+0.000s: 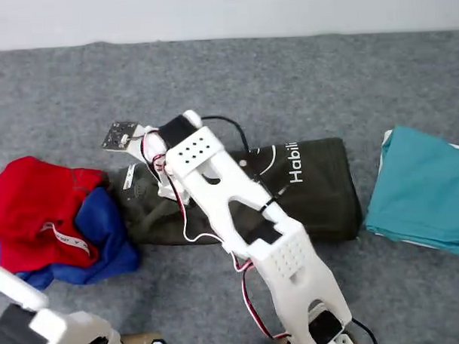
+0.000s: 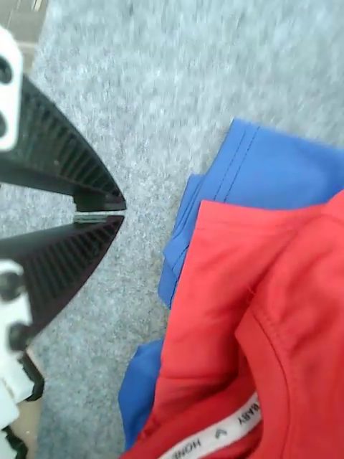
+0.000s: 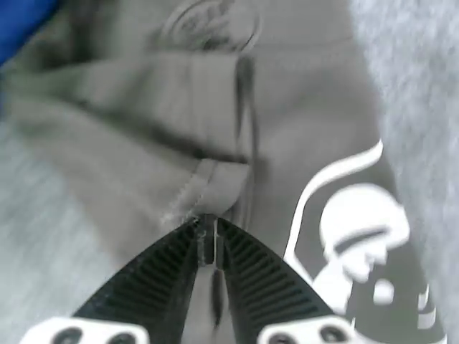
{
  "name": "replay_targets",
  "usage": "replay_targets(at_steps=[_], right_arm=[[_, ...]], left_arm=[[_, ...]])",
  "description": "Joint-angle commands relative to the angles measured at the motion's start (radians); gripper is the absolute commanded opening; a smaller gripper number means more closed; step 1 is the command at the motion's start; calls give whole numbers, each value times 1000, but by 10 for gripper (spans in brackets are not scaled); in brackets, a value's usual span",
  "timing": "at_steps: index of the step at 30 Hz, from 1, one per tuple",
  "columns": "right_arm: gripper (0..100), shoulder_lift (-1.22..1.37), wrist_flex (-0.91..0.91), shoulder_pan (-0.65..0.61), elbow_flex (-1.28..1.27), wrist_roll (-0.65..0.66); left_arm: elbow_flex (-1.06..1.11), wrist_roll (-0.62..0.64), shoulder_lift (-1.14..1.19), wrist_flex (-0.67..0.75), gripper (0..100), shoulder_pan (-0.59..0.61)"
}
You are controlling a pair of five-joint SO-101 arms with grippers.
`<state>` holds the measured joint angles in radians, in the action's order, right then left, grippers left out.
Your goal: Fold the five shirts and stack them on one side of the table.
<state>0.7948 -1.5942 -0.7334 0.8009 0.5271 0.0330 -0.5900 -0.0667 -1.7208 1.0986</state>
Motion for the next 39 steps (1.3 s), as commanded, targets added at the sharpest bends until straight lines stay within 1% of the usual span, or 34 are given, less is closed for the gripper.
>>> replay_targets(at_steps=[1,3,5,8,10,16,21,25,29,32,36,39], right_arm=[[15,41,186,-8,55,-8],[16,67,277,-10,55,-8],[36,73,326,-13,55,-8],[151,70,321,-13,57,-14],[207,67,271,-10,87,-15],[188,58,119,-7,235,-15],[188,58,-53,-5,405,-15],[188,64,-209,31,479,-17],[187,22,-203,143,433,-137],[187,-38,-203,219,342,-147],[191,-160,-203,321,135,-152],[210,-251,-202,407,-6,-203]], left_arm=[[-27,-8,-104,14,16,-23],[-27,-8,-130,15,16,-23],[-27,-8,-146,12,16,-21],[-27,-8,-157,12,16,-15],[-27,-8,-160,11,16,-15],[-27,-8,-163,11,16,-23],[-27,-8,-163,12,16,-23],[-28,-8,-163,11,16,-21],[-28,-9,-164,11,16,-14],[-33,-11,-164,-9,16,-14],[-33,-11,-164,-17,16,-14],[-35,-11,-164,-17,16,-14]])
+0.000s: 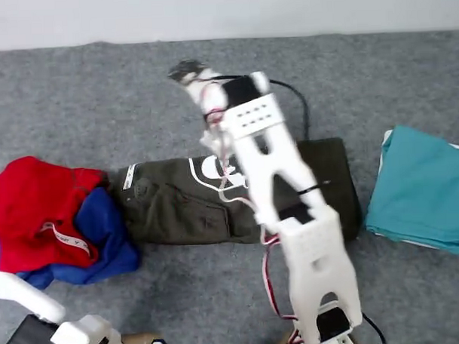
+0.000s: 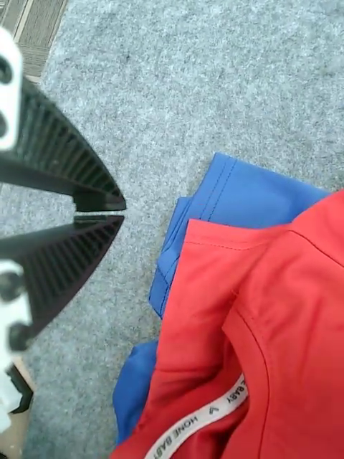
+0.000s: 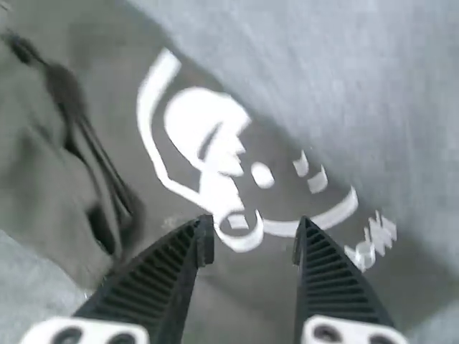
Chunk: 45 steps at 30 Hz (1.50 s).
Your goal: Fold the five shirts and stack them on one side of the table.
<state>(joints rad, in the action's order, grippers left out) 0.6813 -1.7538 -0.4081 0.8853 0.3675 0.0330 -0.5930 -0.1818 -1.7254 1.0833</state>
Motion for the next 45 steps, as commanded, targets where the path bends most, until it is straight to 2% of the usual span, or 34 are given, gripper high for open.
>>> replay_targets(at_steps=[1,4,10,14,20,24,32,37,45], right_arm=[[239,-160,-42,111,-126,-58],[336,-205,-39,206,-203,-80],[329,-165,-13,375,-222,-86],[329,-73,4,441,-222,-92],[326,25,4,460,-222,-101],[276,30,19,478,-222,-117],[283,38,25,483,-229,-117],[283,41,97,478,-285,-115],[280,41,282,486,-523,-121]], left_arm=[[-35,-8,-49,-12,16,2],[-35,-8,-49,-12,16,2],[-35,-9,-48,-9,16,-6],[-30,-9,-44,-6,16,-8],[-30,-11,-41,-6,16,-8],[-30,-11,-41,-6,16,-8],[-30,-23,-41,-6,16,-8],[-30,-61,-46,-6,16,-8],[-30,-66,-46,-6,16,-8]])
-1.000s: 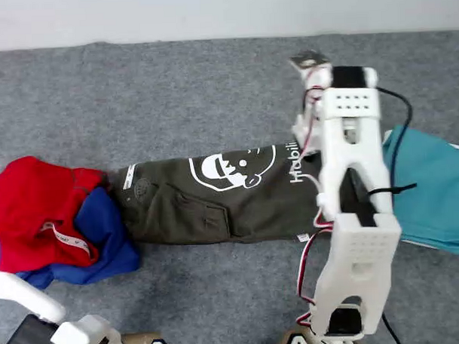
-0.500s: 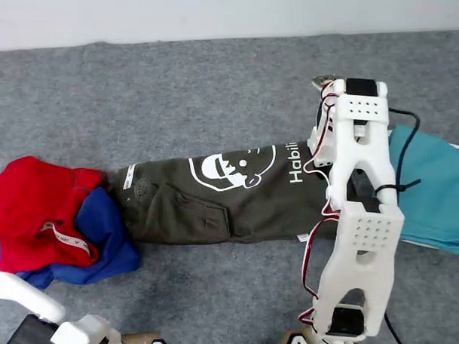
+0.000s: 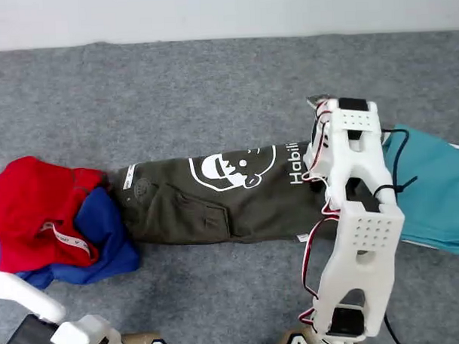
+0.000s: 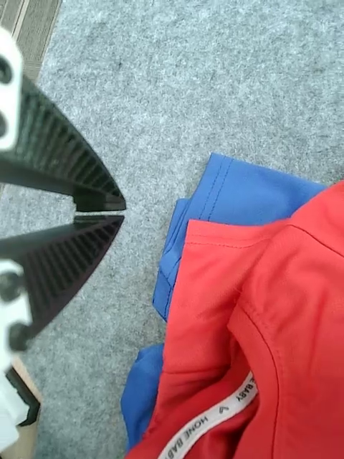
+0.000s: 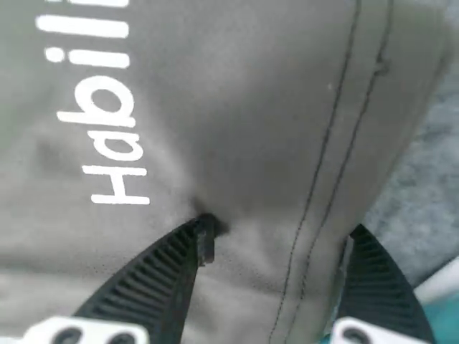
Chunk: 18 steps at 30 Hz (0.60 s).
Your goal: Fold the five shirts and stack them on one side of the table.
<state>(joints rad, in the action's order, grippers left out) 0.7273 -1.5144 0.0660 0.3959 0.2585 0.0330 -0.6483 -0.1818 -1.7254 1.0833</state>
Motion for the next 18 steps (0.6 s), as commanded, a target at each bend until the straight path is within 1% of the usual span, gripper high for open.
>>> replay_targets(at_steps=[1,3,8,10,14,18], right_arm=[[272,-7,41,10,-35,-12],[218,-5,41,8,-35,-6],[8,-18,38,7,-35,-11],[19,-22,19,5,-29,-5],[10,-68,-39,4,-6,-2],[10,-170,-97,-30,-3,44]], left_arm=[[-30,-11,-46,-6,16,-8],[-30,-11,-46,-6,16,-8],[-30,-8,-46,-11,16,-8],[-30,-8,-48,-11,16,-8],[-30,-8,-48,-11,16,-8],[-30,-8,-48,-11,16,-8]])
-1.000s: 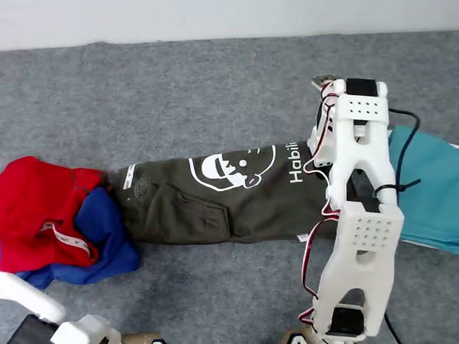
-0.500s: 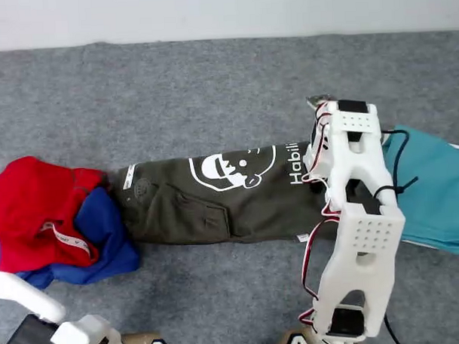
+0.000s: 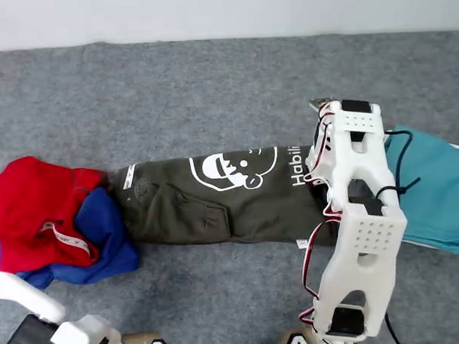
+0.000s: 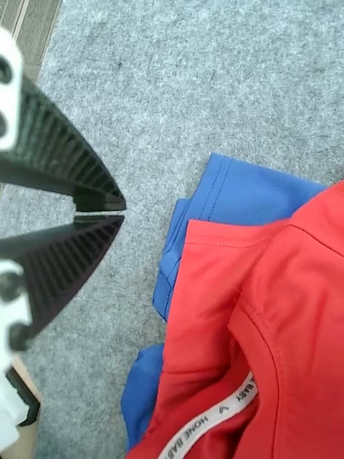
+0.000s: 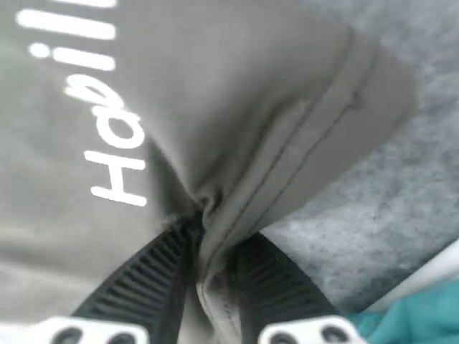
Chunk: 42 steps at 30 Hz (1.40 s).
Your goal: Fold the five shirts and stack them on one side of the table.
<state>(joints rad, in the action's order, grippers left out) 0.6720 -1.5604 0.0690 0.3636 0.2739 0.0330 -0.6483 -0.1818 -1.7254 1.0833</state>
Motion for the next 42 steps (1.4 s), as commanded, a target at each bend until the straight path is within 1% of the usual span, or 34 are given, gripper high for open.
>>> replay_targets(at_steps=[1,5,9,13,16,20,24,30,37,42], right_arm=[[10,-142,-67,-48,29,37],[9,-252,-107,-134,31,35],[9,-352,-150,-285,31,29],[9,-424,-148,-430,31,28],[10,-440,-139,-518,43,-6],[10,-401,-101,-601,92,-29],[10,-318,-59,-667,166,-31],[10,-133,-67,-743,348,-32],[10,42,-67,-785,559,-28],[12,139,-67,-796,684,-26]], left_arm=[[-30,-8,-48,-11,16,-8],[-31,-8,-48,-11,16,-8],[-35,-8,-49,-11,16,-6],[-35,-8,-49,-11,16,-5],[-35,-6,-49,-11,16,-2],[-31,-6,-49,-11,16,0],[-30,-5,-49,-6,16,-3],[-28,-5,-48,-5,16,-8],[-28,-5,-46,-2,16,-8],[10,-5,-48,34,16,-8]])
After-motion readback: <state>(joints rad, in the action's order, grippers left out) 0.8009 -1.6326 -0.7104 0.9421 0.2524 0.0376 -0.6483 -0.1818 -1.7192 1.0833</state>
